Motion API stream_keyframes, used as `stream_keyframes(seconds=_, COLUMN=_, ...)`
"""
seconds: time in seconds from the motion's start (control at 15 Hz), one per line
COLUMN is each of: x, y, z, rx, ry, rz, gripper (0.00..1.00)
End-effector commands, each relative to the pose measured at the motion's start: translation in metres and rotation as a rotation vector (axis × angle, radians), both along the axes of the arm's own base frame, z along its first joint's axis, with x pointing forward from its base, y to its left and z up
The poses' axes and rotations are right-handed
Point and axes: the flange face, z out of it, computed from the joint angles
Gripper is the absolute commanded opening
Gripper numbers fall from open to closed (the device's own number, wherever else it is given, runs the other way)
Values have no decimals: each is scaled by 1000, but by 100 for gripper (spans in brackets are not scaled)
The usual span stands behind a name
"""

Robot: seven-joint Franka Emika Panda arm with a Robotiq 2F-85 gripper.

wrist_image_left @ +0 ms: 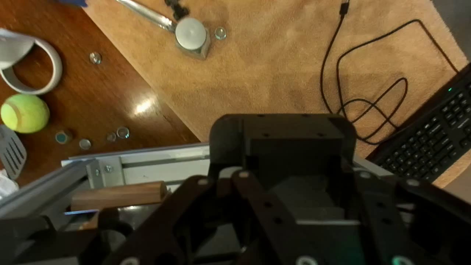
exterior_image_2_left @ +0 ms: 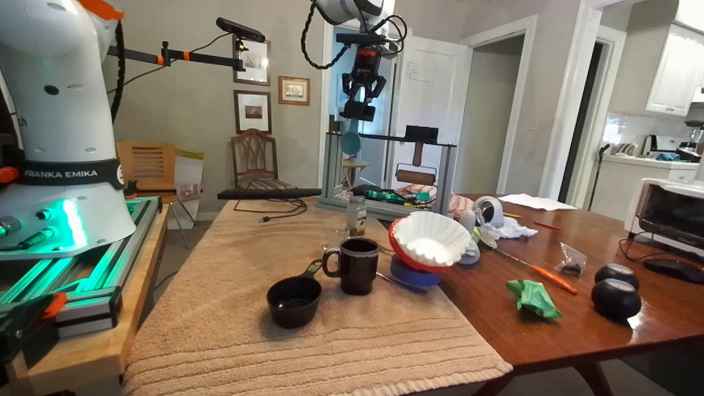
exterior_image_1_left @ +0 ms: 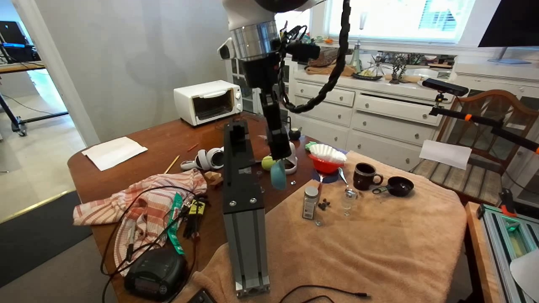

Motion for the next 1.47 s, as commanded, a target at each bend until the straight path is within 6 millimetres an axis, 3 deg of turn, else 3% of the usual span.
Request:
stream_keyframes(seconds=0.0, x=-15, y=-37, z=8, rx=-43, ry=21, rz=-193, gripper=22)
stream_keyframes(seconds=0.4, x=-10, y=-87, z=8, rx=-89, ry=-5, rz=-522, gripper=22)
stream_keyframes(seconds=0.47, x=-3, y=-82, z=7, rx=-90, ry=-4, rz=-428, gripper=47)
stream_keyframes(seconds=0.67, x=-3, y=-89, z=6, rx=-100, ry=-6, rz=-493, gripper=47)
stream_keyframes(seconds=0.73, x=-3, y=-89, z=6, rx=-100, ry=-6, rz=-500, gripper=22)
stream_keyframes(seconds=1.13, x=40, y=-114, z=-13, rx=-40, ry=39, rz=-868, gripper=22)
stream_keyframes(seconds=1.4, x=71, y=-157, z=-15, rx=-11, ry=13, rz=-1074, gripper=22)
